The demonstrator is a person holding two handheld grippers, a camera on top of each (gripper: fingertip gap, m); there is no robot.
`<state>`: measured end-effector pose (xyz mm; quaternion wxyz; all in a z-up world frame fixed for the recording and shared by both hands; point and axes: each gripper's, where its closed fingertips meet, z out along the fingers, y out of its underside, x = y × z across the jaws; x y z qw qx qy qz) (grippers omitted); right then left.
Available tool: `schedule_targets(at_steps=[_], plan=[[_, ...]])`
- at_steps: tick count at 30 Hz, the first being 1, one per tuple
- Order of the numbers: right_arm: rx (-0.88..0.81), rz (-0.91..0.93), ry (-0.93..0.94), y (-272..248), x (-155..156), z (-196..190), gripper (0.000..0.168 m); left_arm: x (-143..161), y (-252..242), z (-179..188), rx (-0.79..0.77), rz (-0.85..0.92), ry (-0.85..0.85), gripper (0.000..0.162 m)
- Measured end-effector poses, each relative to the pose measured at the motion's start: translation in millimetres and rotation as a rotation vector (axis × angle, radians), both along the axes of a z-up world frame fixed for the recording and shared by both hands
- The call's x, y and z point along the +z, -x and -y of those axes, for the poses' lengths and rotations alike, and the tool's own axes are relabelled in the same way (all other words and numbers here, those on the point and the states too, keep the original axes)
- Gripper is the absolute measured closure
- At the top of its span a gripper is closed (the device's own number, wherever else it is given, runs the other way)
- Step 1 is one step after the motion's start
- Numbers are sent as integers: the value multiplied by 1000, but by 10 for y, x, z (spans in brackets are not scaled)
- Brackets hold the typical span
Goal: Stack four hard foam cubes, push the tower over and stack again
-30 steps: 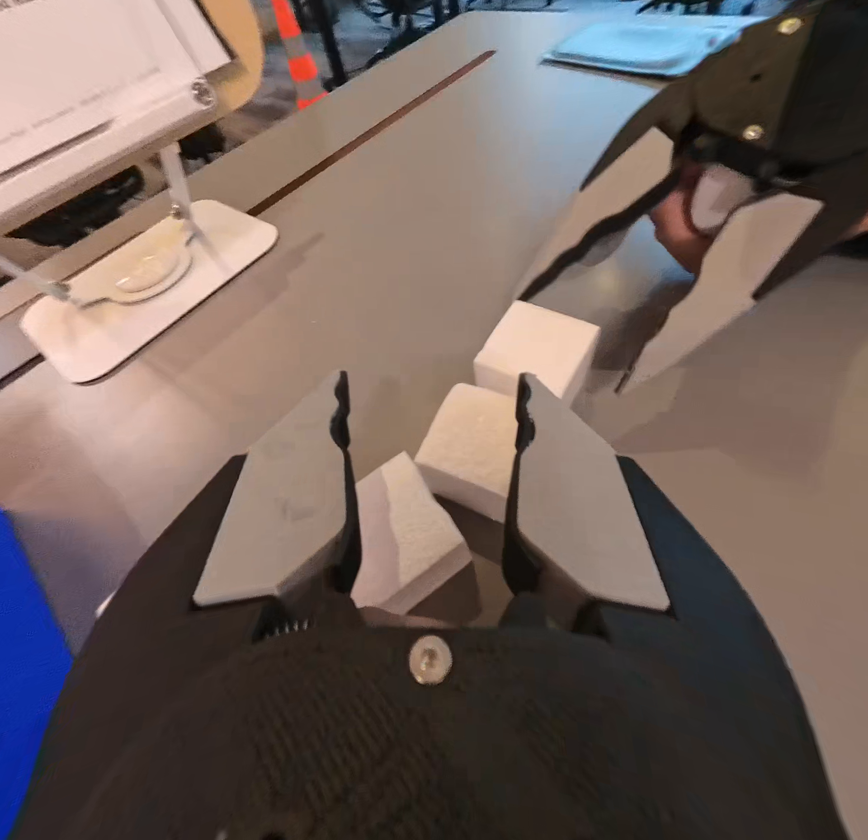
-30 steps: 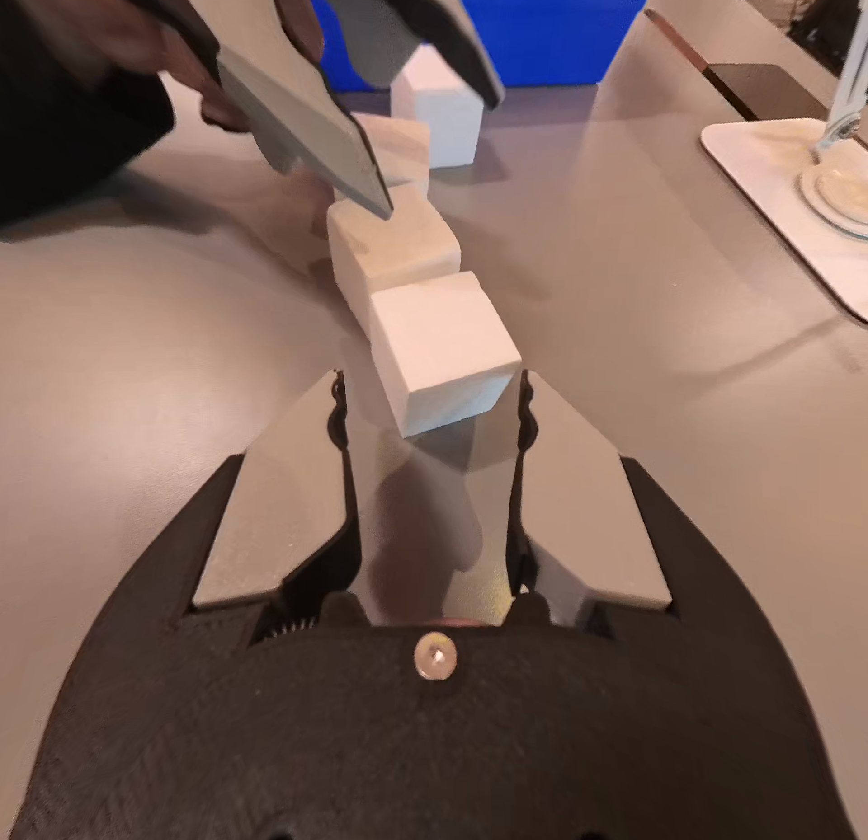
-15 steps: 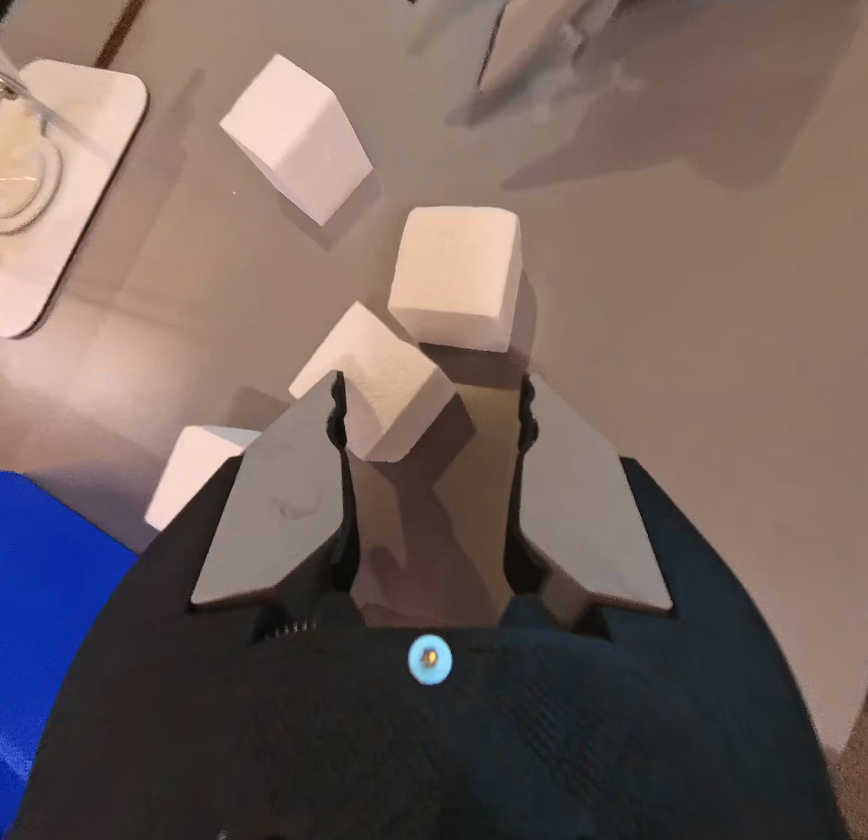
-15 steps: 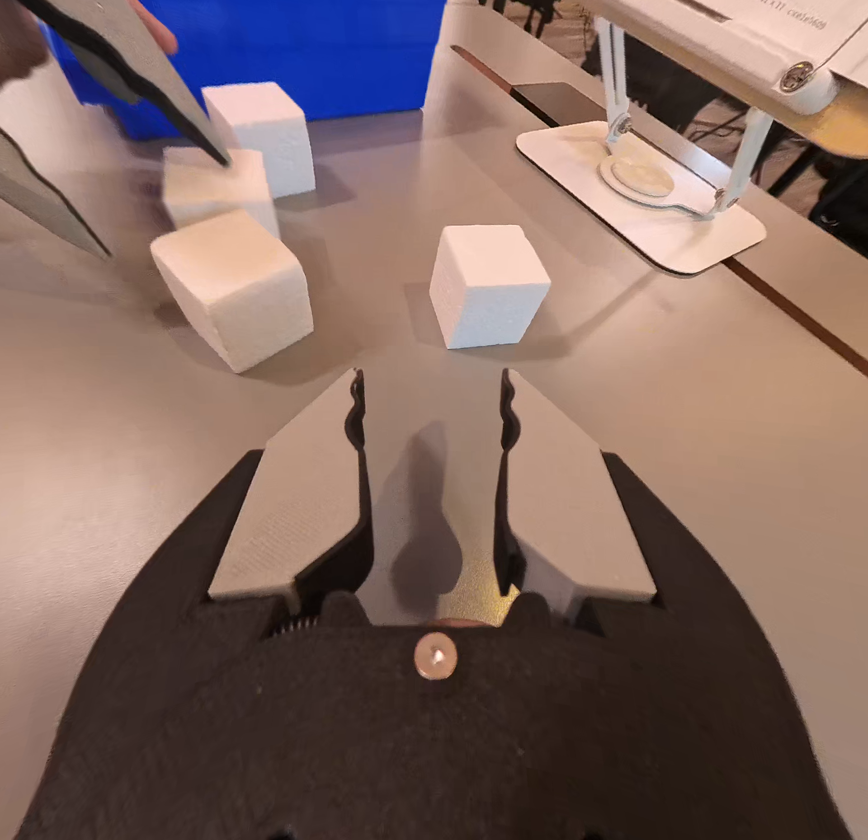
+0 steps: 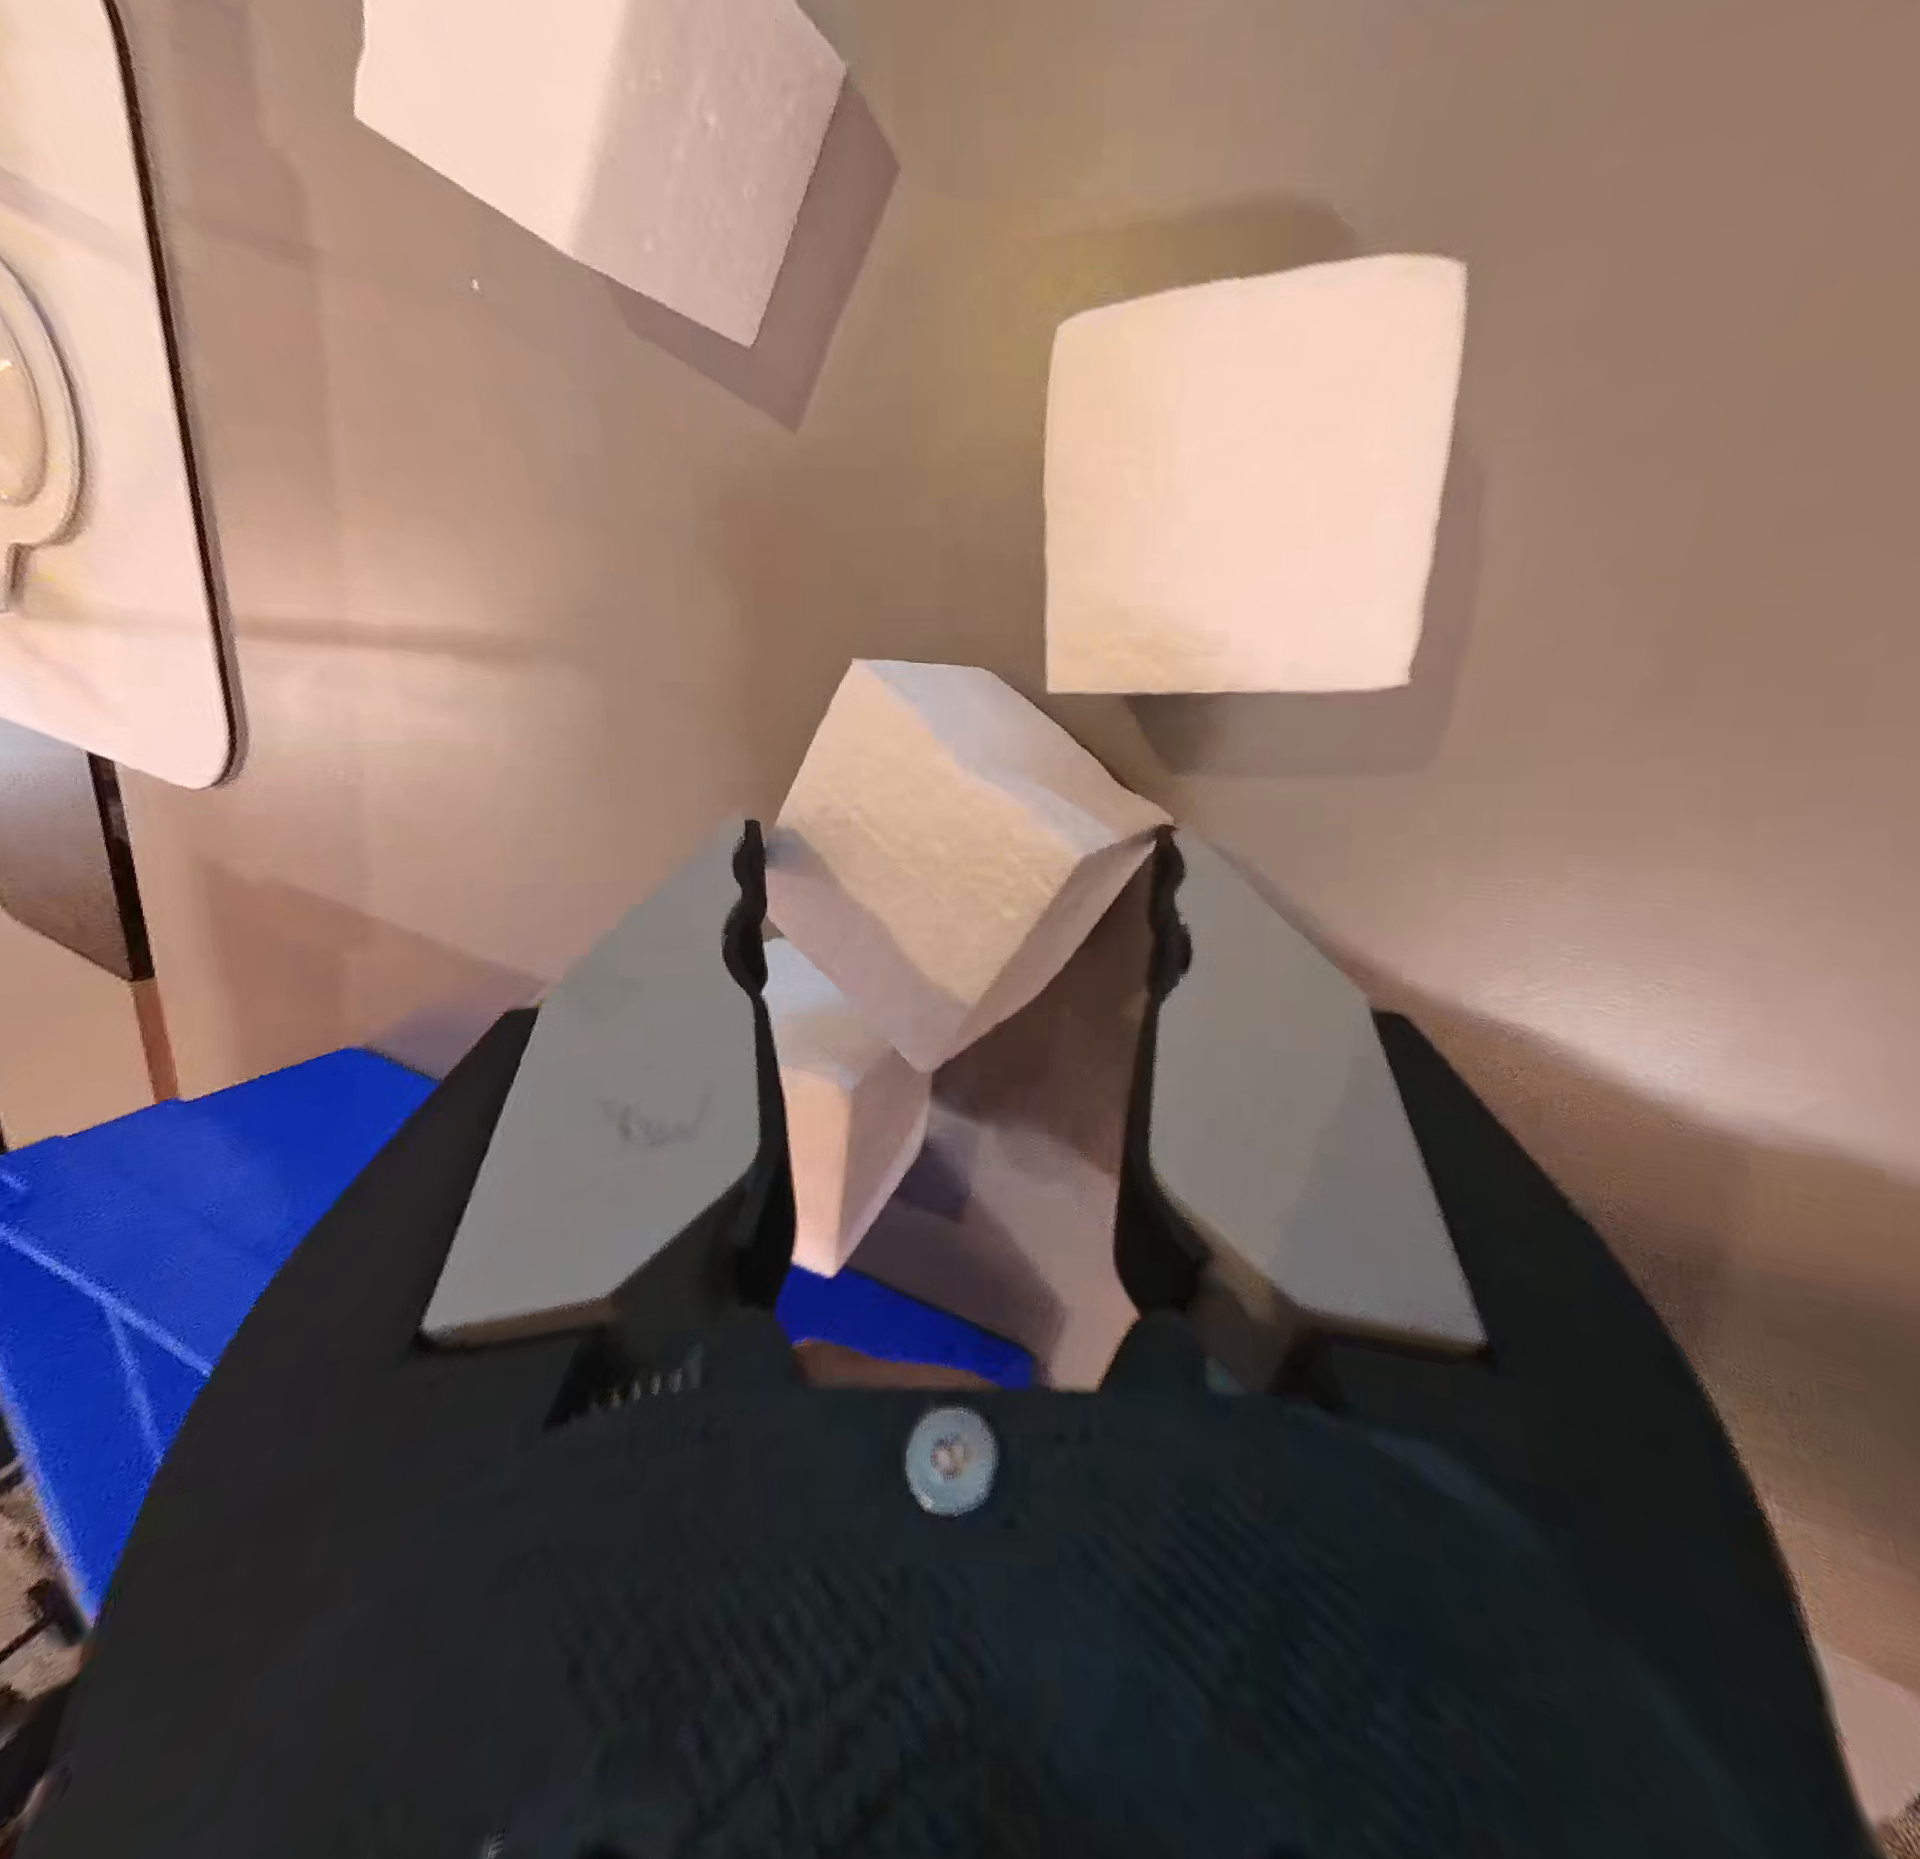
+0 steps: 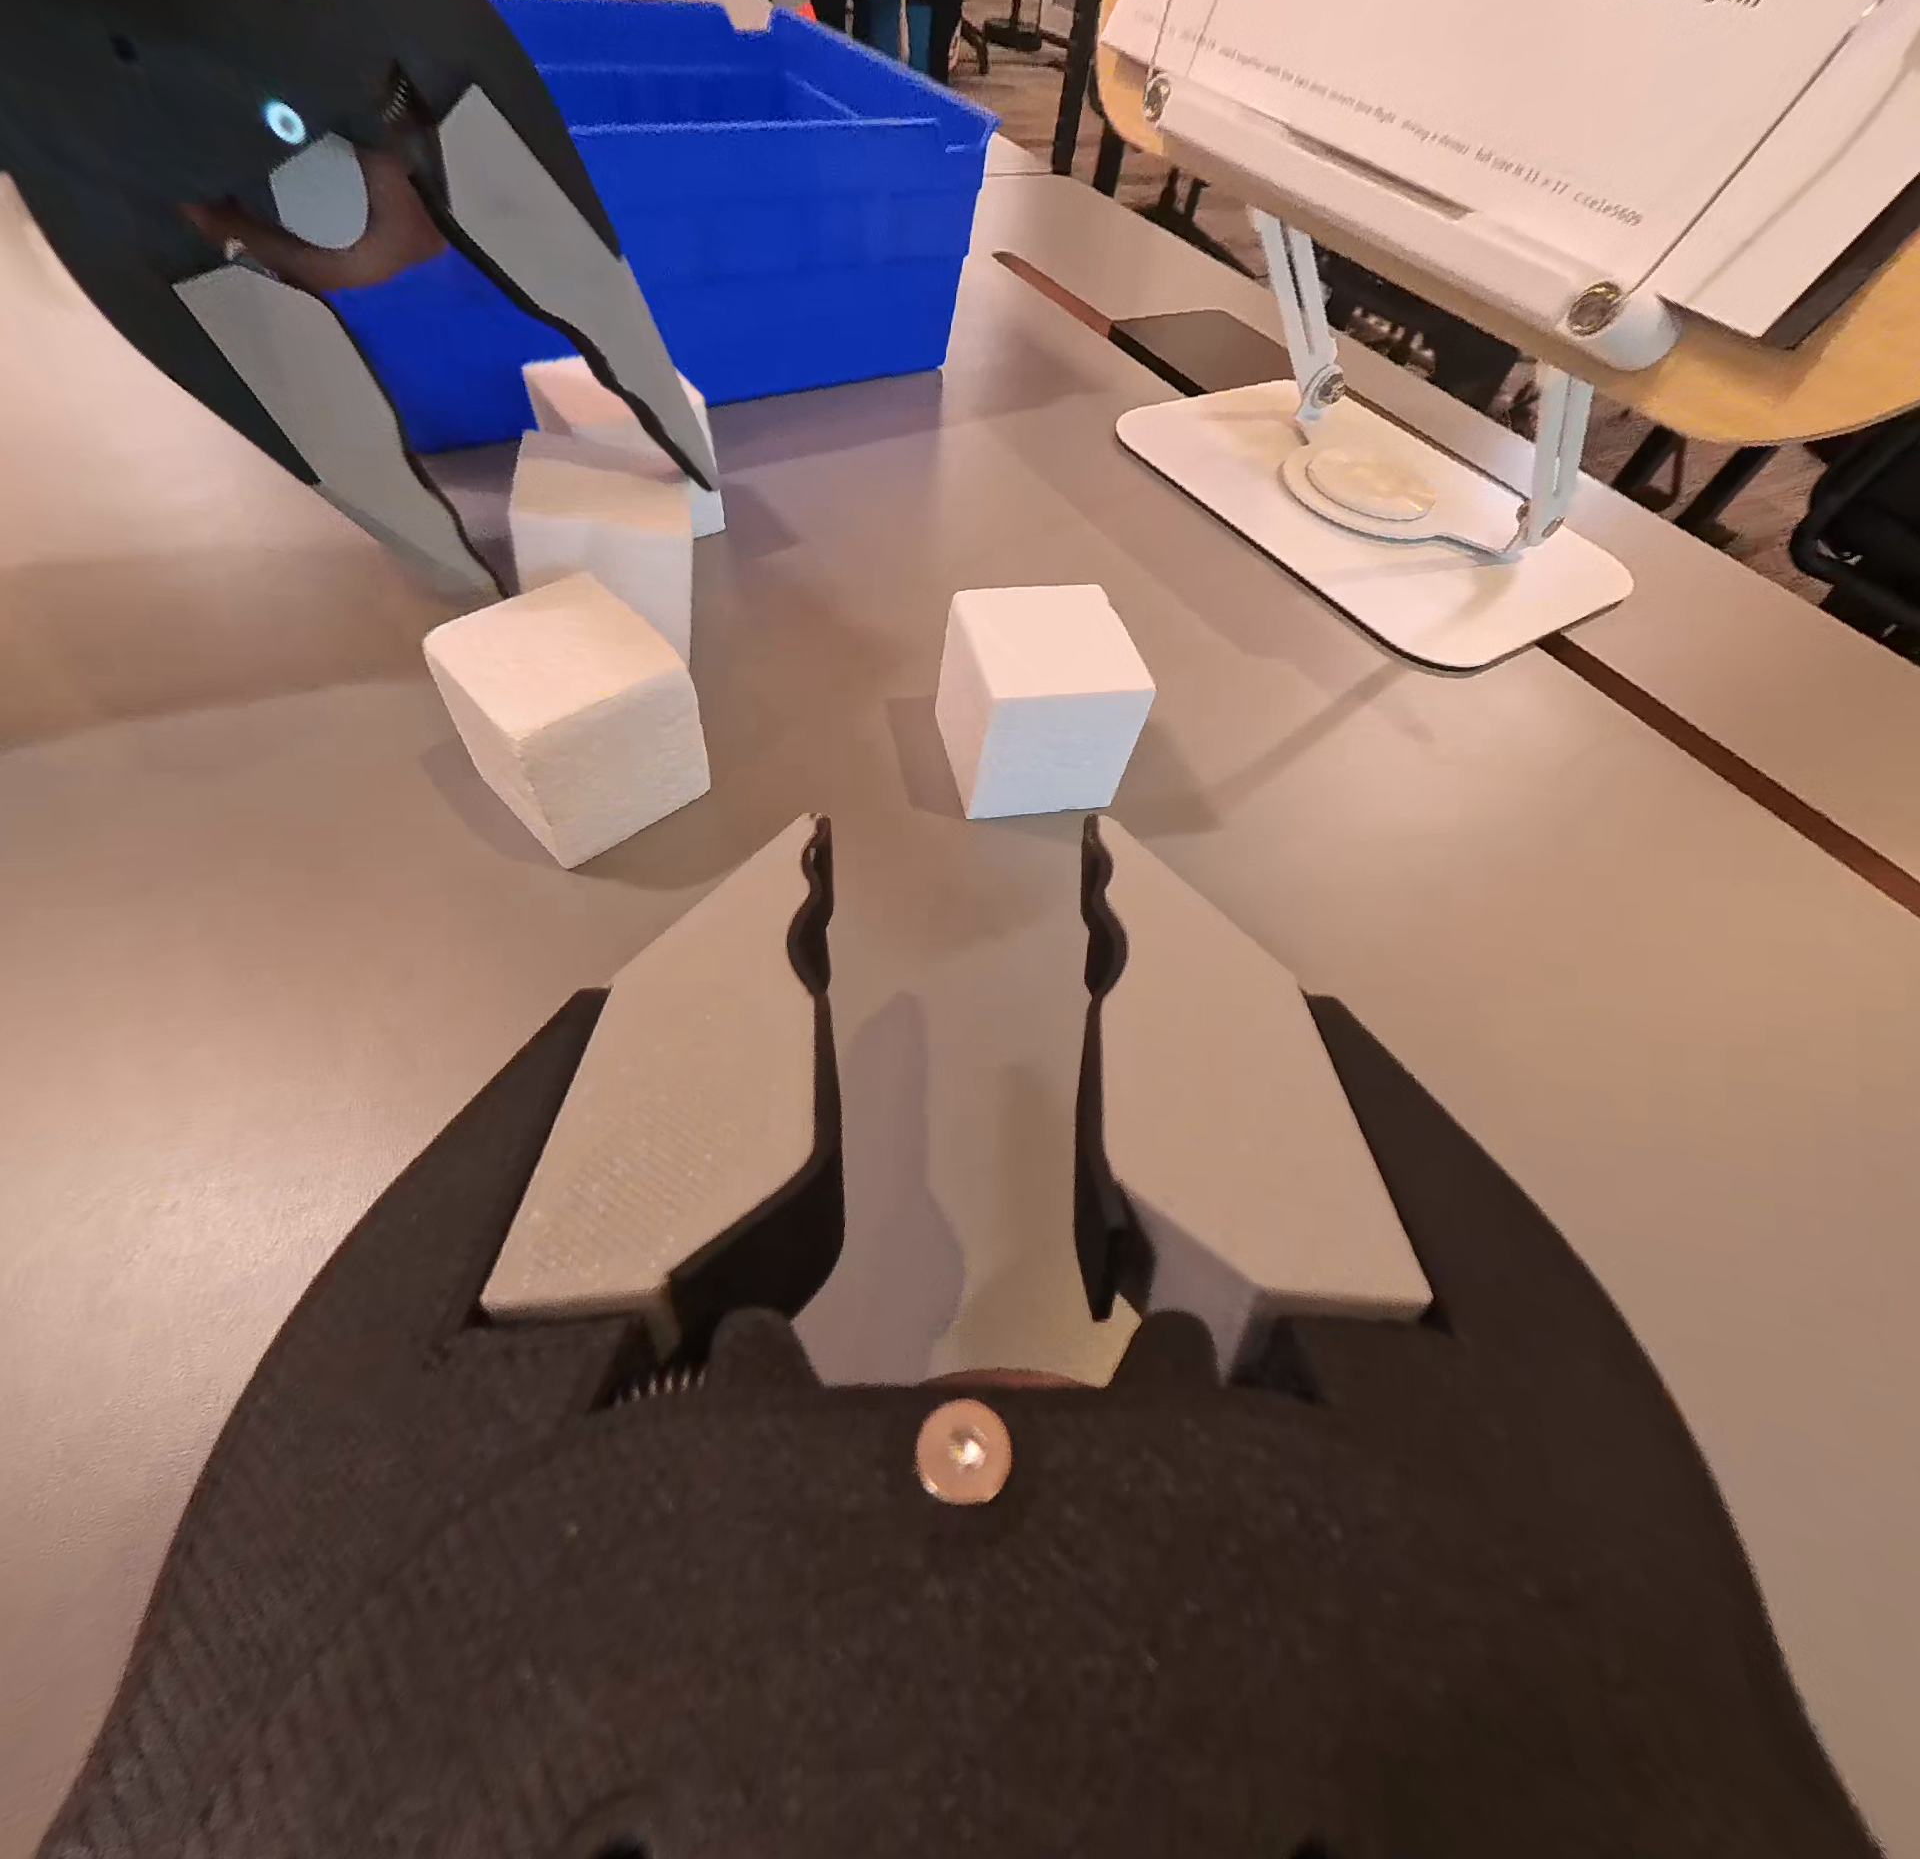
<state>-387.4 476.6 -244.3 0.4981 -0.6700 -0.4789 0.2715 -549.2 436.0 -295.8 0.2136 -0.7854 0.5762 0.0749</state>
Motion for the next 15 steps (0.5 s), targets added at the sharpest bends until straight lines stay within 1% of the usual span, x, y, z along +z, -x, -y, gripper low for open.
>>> schedule_targets(at_steps=[2, 4, 7, 9, 12, 15], plan=[[-8, -18, -3, -37, 55, -18, 123, 75, -12, -60, 6, -13, -30, 89], [-19, -37, -2, -80, 112, -42, 124, 233, -81, -120, 4, 25, -78, 89], [-39, -65, 5, -172, 205, -100, 124, 584, -307, -216, 11, 148, -168, 89], [-45, -81, 14, -250, 270, -141, 124, 732, -606, -214, -8, 242, -186, 89], [-36, -107, 44, -382, 347, -184, 123, 732, -1071, -223, -55, 247, -238, 89], [51, -81, 151, -472, 256, -127, 121, 509, -1562, -153, -113, 243, -220, 89]])
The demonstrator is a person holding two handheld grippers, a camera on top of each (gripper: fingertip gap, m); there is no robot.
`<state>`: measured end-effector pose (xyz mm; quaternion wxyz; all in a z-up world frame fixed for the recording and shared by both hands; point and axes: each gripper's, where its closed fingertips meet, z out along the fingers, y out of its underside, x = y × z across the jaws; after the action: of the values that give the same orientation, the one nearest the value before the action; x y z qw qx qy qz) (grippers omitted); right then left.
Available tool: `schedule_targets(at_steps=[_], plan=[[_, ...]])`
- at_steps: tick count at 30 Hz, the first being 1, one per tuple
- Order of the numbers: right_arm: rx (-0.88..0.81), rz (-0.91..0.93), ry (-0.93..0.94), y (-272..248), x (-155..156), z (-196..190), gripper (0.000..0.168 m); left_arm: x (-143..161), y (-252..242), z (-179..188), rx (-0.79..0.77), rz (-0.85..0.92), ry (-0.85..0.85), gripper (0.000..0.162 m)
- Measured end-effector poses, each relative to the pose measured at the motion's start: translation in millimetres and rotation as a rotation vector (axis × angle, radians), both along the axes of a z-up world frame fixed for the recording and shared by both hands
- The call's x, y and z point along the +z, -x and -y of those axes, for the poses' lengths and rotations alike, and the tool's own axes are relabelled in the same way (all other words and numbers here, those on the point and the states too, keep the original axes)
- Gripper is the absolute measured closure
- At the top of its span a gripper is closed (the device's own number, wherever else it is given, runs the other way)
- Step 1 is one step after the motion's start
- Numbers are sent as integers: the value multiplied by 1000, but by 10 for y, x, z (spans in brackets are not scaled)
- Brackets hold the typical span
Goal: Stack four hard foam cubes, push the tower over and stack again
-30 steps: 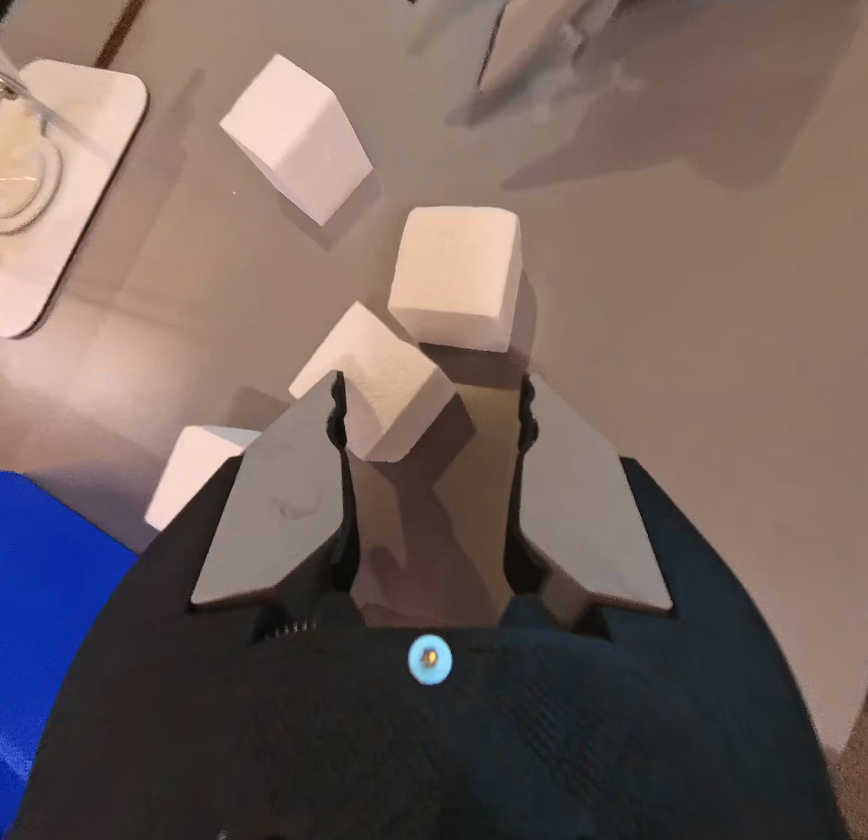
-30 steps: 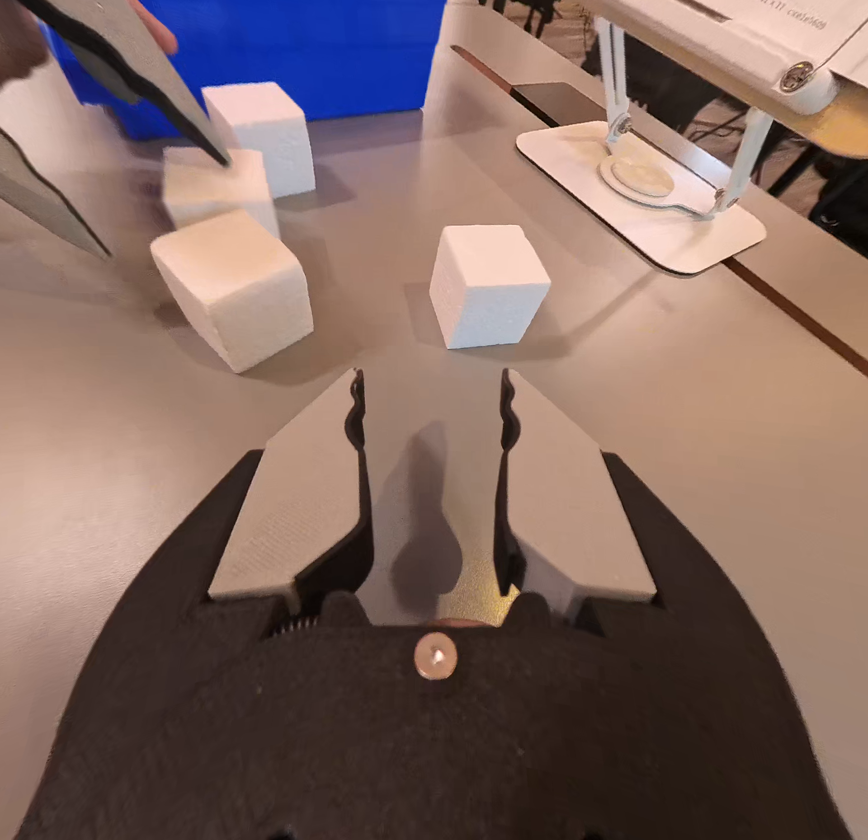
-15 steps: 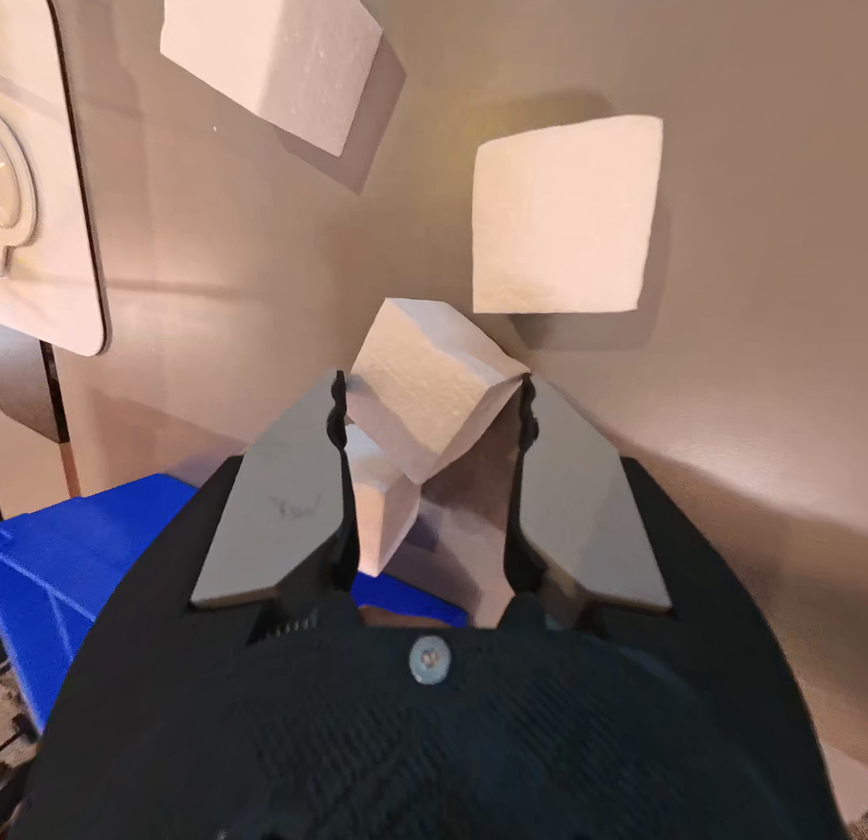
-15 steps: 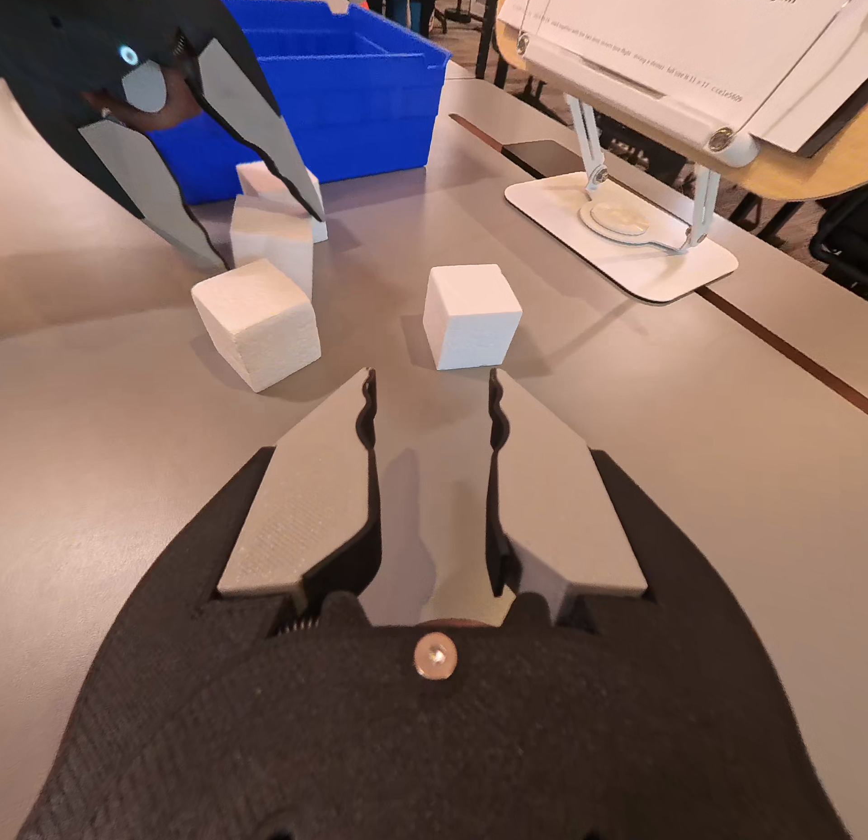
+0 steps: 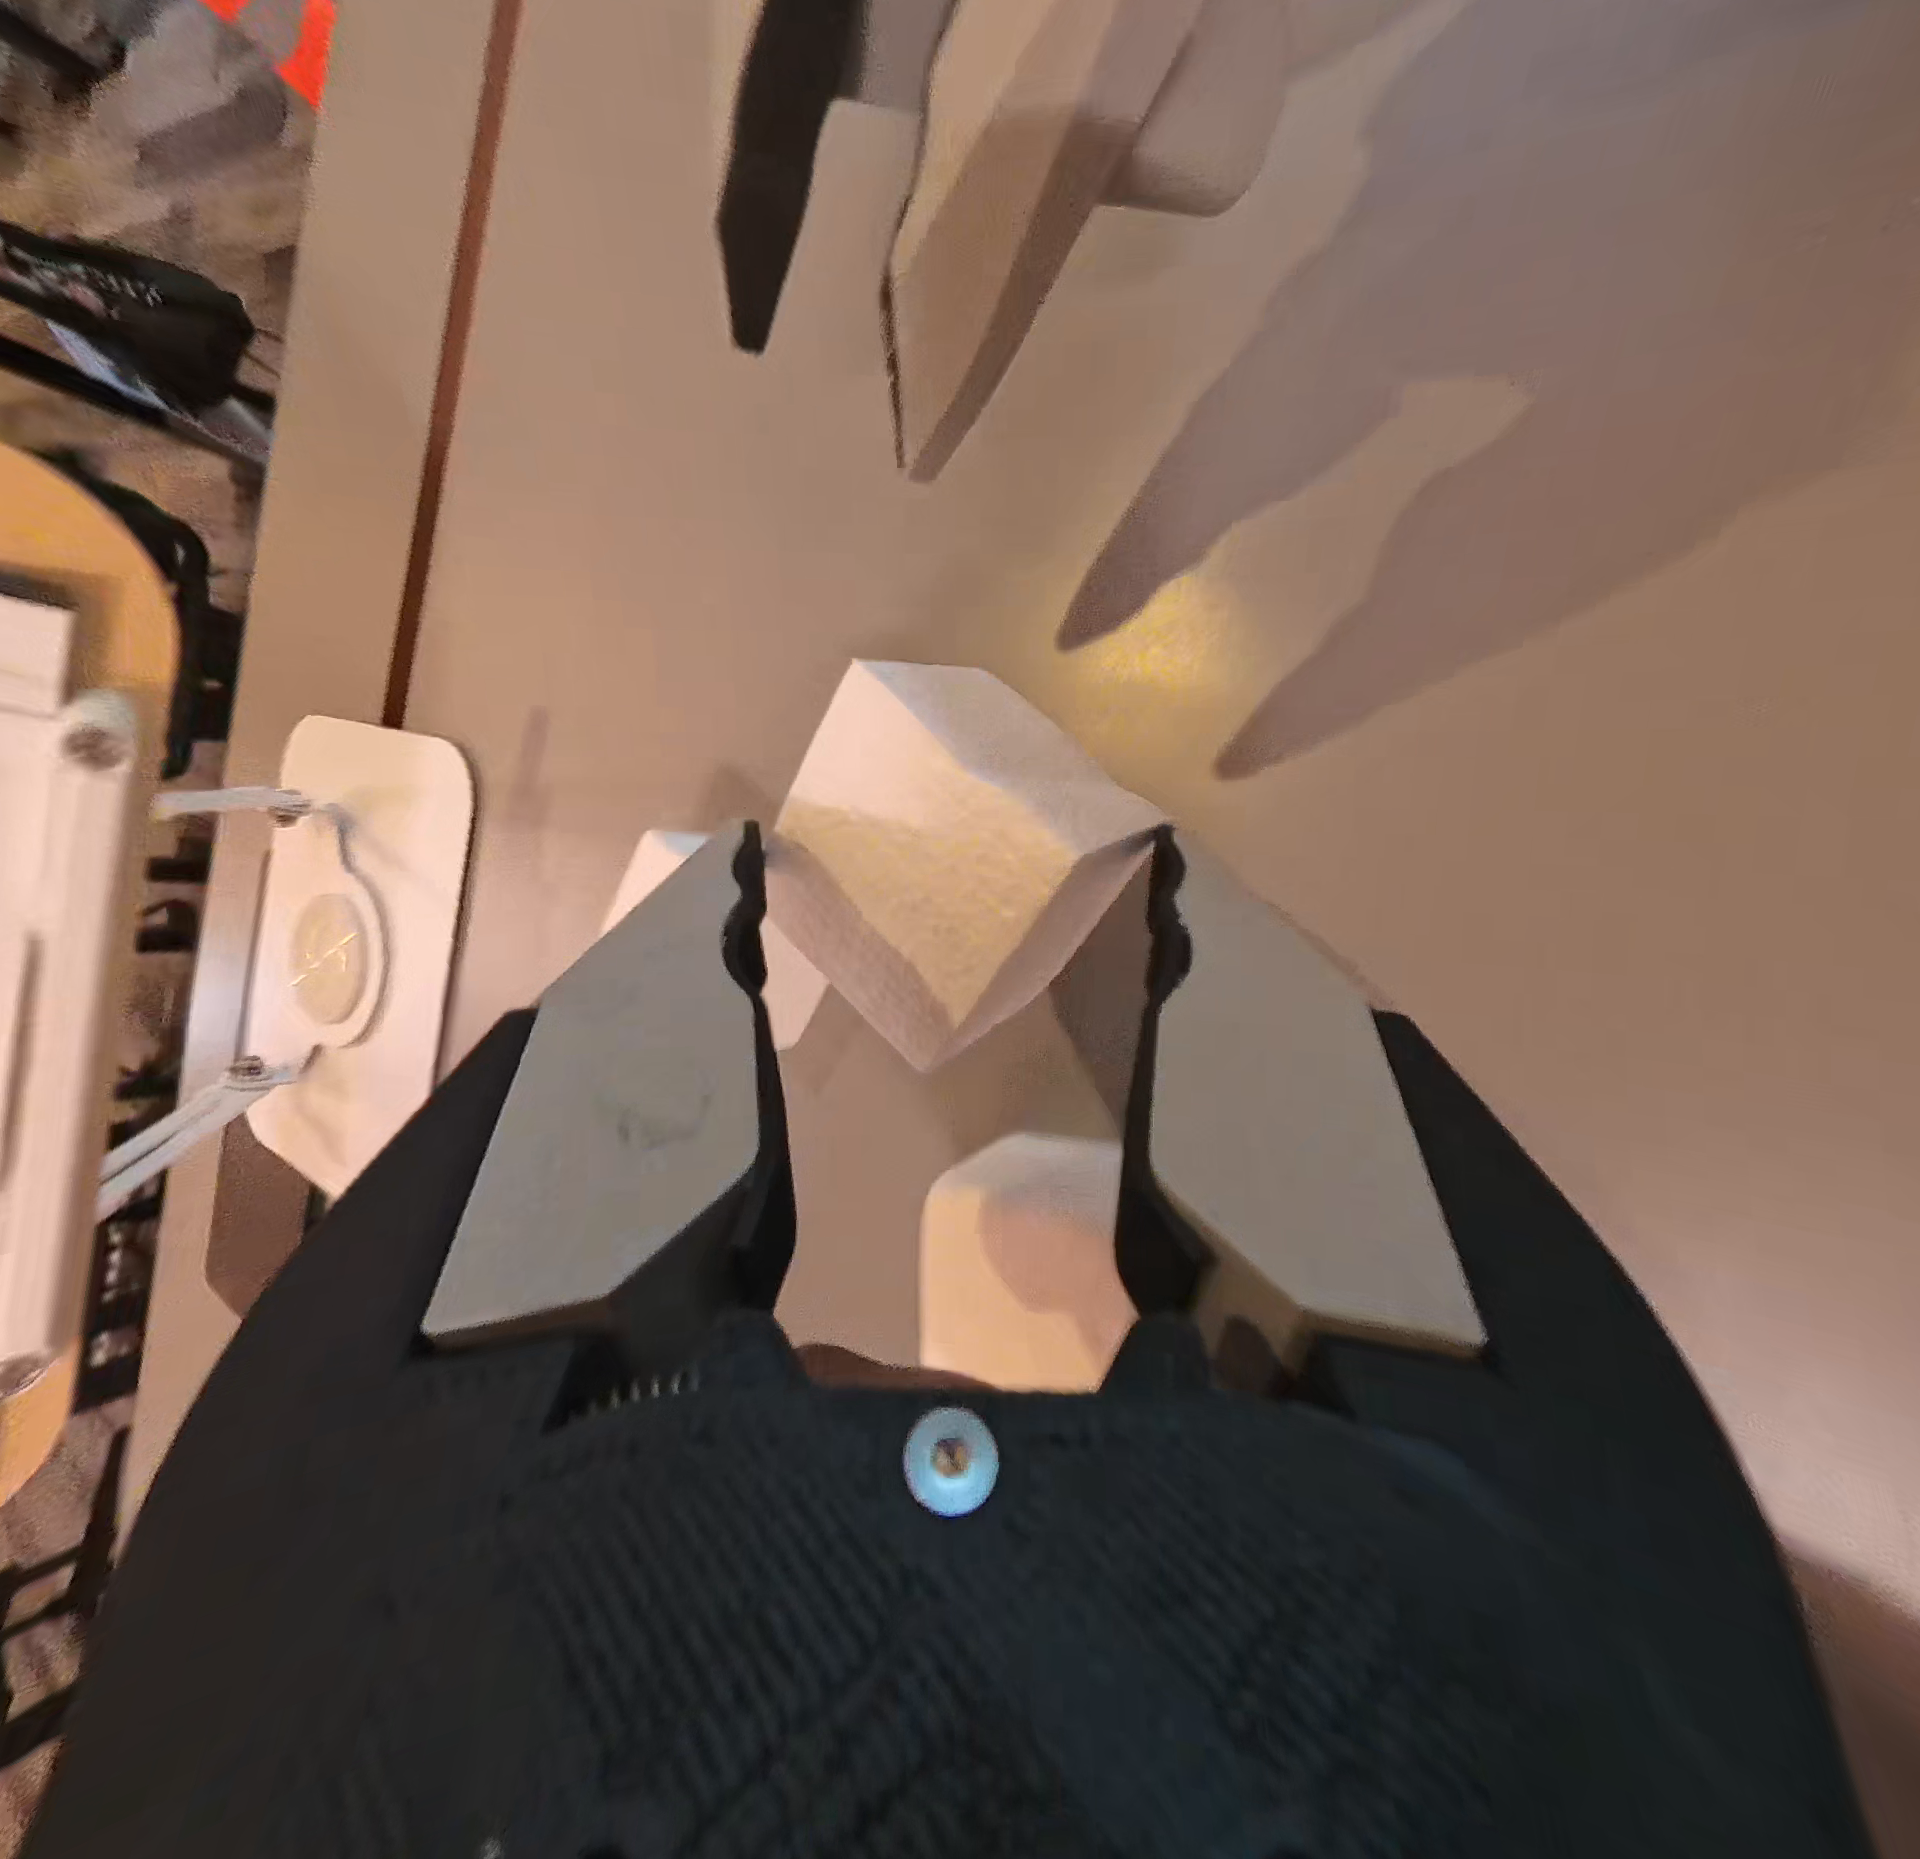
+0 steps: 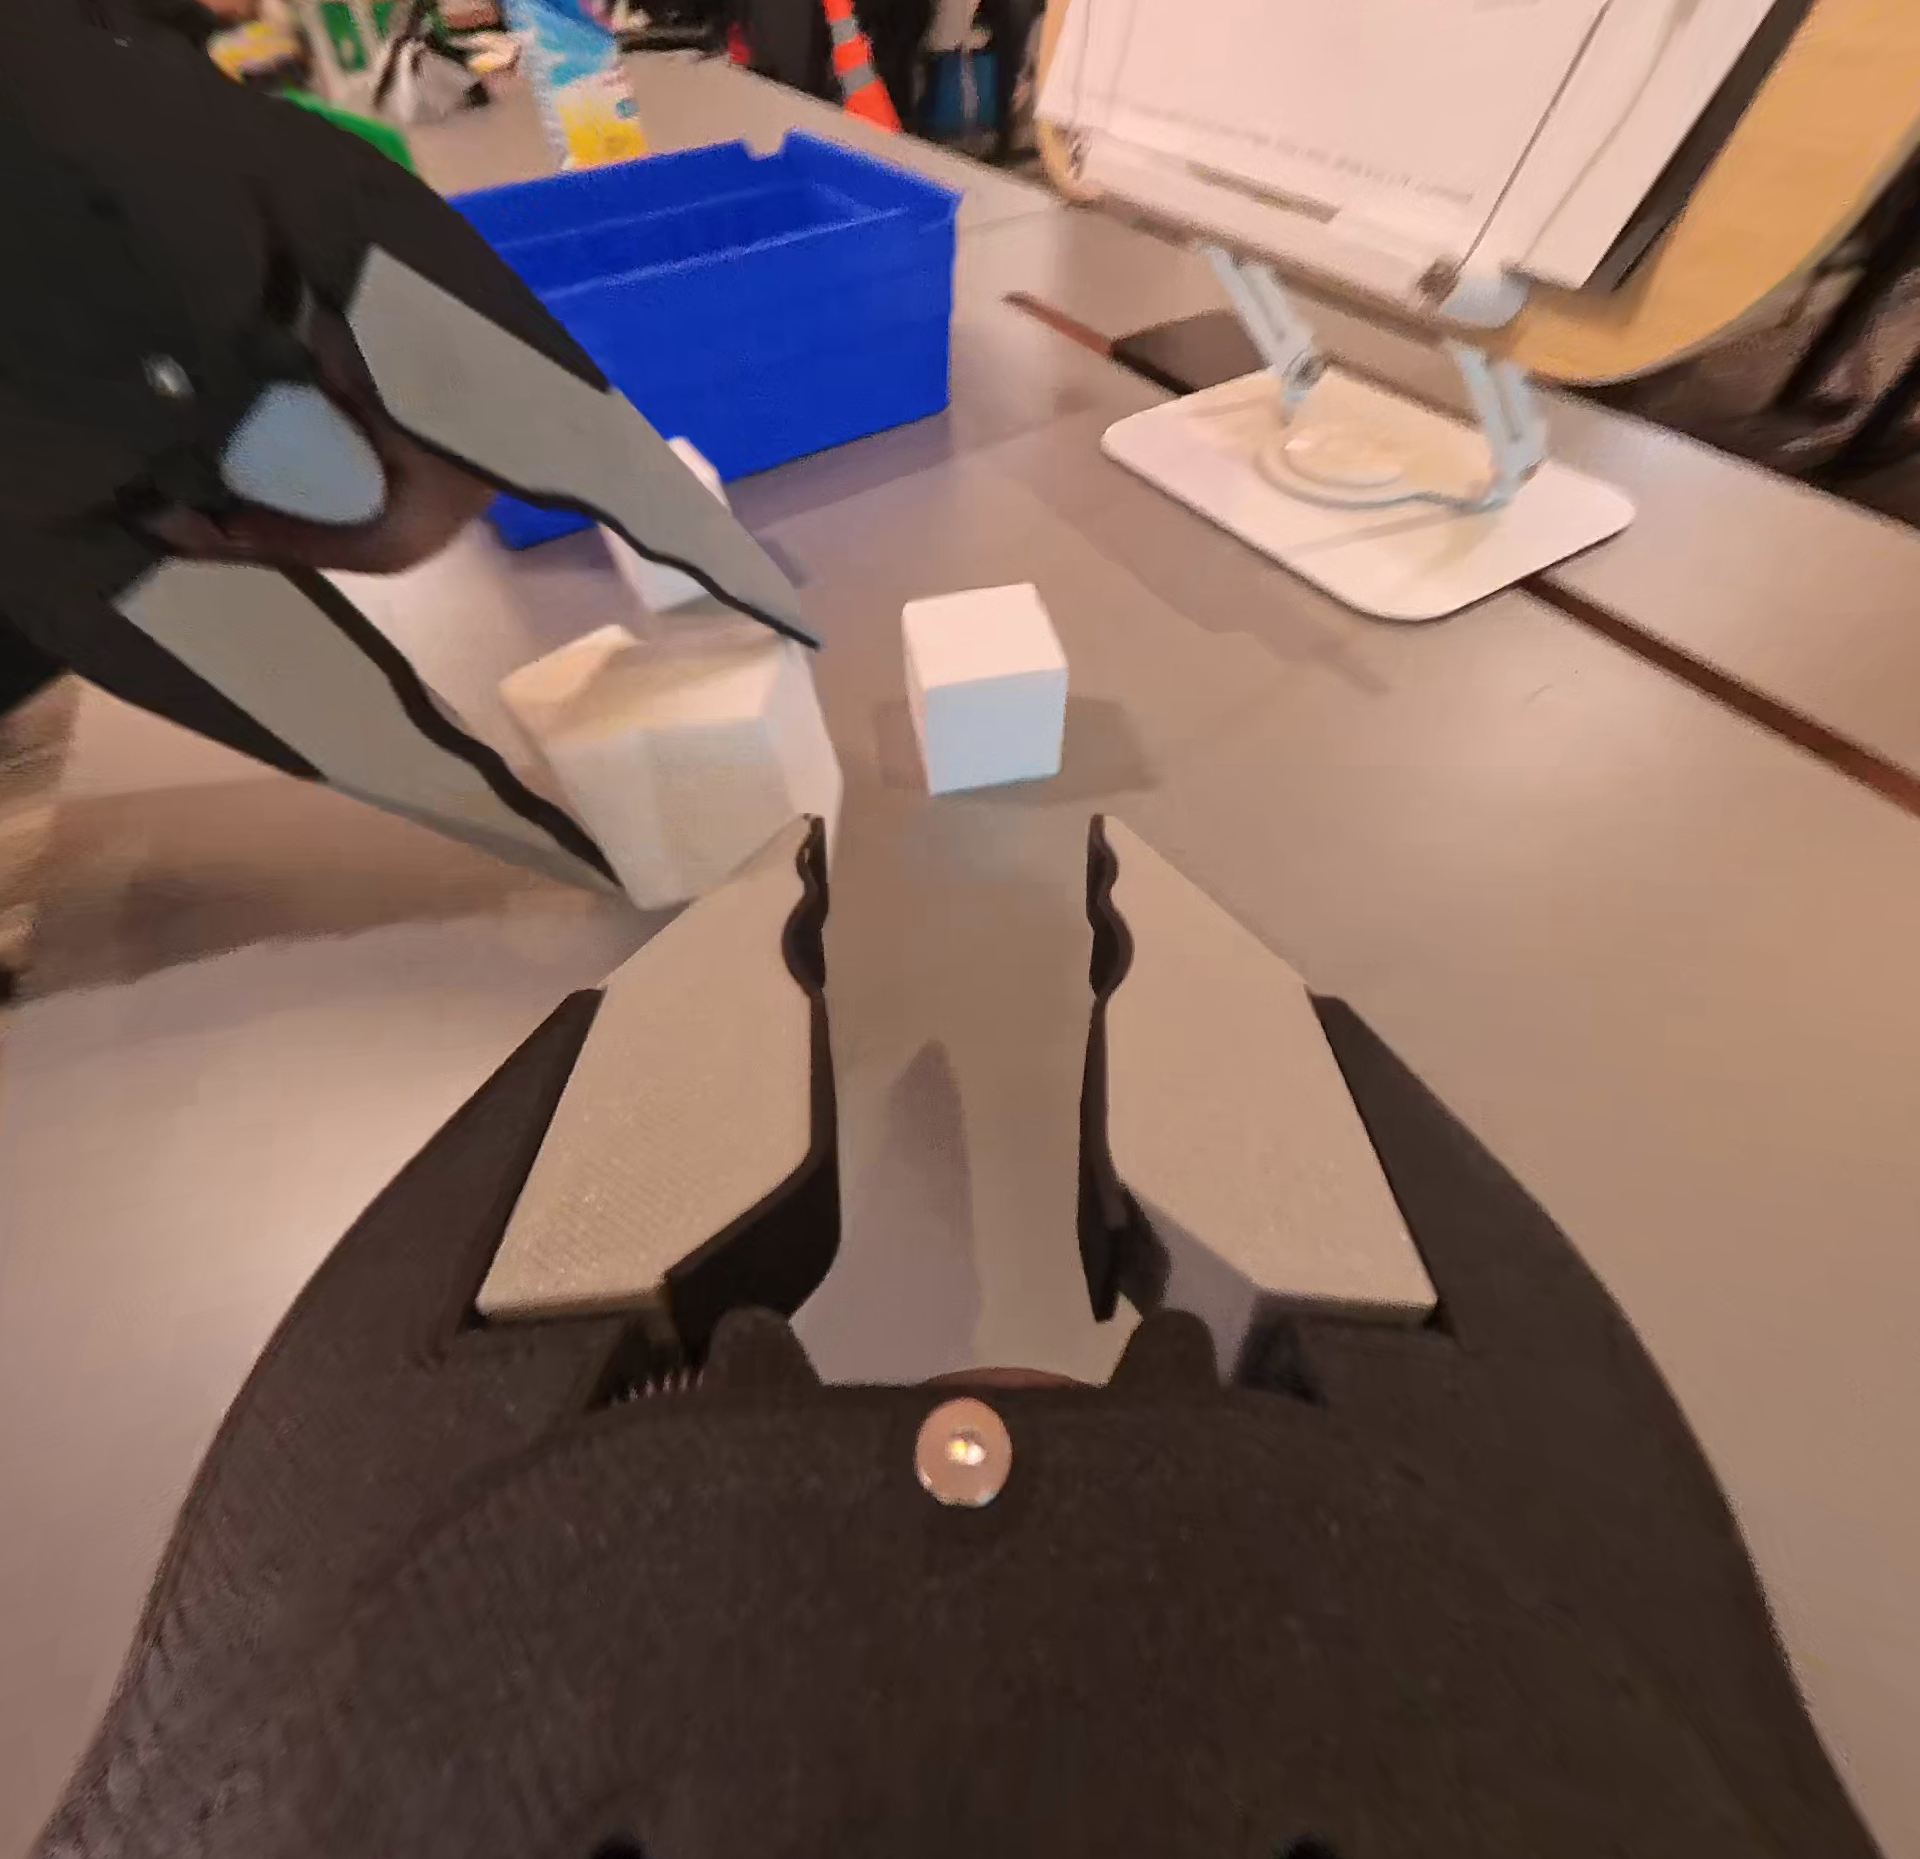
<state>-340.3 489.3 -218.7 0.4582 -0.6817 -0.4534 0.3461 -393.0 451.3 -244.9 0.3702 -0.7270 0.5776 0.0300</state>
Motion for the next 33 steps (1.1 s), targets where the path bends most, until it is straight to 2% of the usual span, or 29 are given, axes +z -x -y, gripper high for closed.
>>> schedule_targets(at_steps=[7, 13, 19, 24, 28, 29, 30, 33], plan=[[169, 60, 101, -114, -257, 186, 116, -525, -365, -64, 167, -61, 25, 86], [194, 119, 93, -12, -370, 286, 112, -383, -413, 86, 200, 51, 49, 78], [222, 148, 5, 112, -372, 408, 108, -154, 77, 309, 290, 100, 8, 79], [200, 215, -101, 251, -486, 435, 99, -128, 590, 491, 337, 98, 10, 79], [195, 308, -126, 291, -700, 416, 100, -143, 849, 486, 332, 161, 65, 79], [200, 303, -137, 301, -700, 417, 102, -165, 875, 468, 324, 178, 86, 79], [218, 297, -143, 295, -690, 435, 113, -199, 885, 451, 310, 192, 109, 79], [271, 293, -127, 224, -694, 467, 113, -359, 898, 394, 278, 178, 178, 79]])
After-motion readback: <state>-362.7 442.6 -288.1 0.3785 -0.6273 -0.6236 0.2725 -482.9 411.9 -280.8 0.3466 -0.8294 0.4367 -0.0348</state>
